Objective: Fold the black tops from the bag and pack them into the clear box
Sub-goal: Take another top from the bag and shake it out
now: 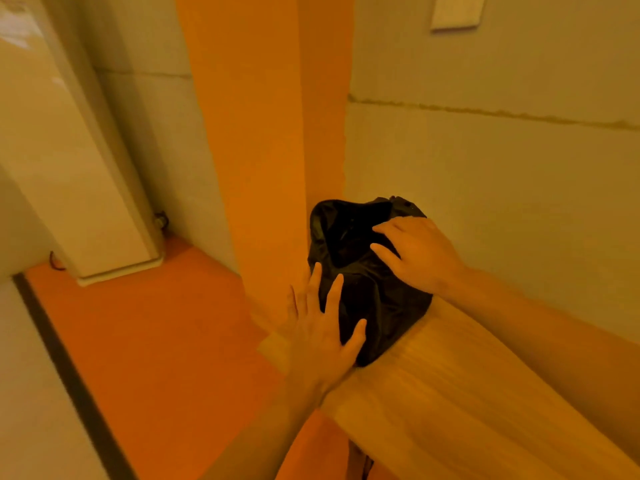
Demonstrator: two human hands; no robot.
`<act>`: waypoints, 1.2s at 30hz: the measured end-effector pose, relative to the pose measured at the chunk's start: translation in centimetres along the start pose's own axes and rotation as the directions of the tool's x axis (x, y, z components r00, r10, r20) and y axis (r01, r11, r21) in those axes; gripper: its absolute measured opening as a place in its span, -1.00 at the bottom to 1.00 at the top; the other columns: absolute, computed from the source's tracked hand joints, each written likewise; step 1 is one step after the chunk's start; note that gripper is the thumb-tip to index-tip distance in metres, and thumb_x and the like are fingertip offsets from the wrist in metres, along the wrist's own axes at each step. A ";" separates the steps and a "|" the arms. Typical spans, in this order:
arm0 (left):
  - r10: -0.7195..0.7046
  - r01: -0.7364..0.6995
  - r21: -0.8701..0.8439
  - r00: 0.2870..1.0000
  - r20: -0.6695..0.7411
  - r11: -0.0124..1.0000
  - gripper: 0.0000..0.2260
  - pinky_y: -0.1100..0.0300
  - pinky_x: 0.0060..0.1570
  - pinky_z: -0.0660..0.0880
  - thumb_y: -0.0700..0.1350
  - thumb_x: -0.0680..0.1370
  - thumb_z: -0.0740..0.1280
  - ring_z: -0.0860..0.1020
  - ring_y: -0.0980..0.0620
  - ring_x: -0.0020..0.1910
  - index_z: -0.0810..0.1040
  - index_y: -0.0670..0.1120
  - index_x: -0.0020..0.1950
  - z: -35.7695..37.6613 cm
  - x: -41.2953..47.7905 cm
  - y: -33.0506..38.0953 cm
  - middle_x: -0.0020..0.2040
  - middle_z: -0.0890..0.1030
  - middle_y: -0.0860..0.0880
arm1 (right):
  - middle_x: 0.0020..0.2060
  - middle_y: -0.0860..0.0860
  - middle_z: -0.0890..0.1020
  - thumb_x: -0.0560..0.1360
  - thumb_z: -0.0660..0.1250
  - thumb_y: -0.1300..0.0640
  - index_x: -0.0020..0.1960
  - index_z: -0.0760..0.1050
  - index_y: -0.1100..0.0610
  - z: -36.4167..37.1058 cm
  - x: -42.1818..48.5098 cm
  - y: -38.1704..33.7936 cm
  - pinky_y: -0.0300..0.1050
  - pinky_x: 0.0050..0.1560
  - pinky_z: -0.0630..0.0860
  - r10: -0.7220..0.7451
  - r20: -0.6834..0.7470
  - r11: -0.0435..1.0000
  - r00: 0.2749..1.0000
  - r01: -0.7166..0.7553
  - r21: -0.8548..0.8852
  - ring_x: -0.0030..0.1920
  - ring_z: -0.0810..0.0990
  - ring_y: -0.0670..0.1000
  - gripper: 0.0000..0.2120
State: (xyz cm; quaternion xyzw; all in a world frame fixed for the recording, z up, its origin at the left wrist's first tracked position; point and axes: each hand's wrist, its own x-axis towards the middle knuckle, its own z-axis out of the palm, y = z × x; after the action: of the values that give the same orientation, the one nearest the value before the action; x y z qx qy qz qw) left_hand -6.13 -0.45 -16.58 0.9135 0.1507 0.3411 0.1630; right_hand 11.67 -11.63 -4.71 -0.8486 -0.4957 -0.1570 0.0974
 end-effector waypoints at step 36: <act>0.089 -0.093 0.132 0.995 0.037 0.987 -0.27 -0.23 0.51 0.20 0.27 0.56 0.23 0.14 -0.17 0.62 0.19 -0.05 0.64 1.6 -0.5 -0.3 0.65 0.15 -0.12 | -0.20 0.16 0.69 0.64 0.30 0.07 -0.05 0.68 0.24 0.1 5.8 0.9 0.06 -0.03 0.55 0.232 -0.020 0.874 0.973 -0.199 0.444 -0.21 0.66 0.10 -0.72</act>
State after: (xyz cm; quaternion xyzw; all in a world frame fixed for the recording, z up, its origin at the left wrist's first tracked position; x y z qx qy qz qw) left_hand -5.42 -0.72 -18.13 0.9334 0.1287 0.3232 0.0880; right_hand 15.16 -7.30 -2.72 -0.8483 -0.4167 -0.0601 0.3210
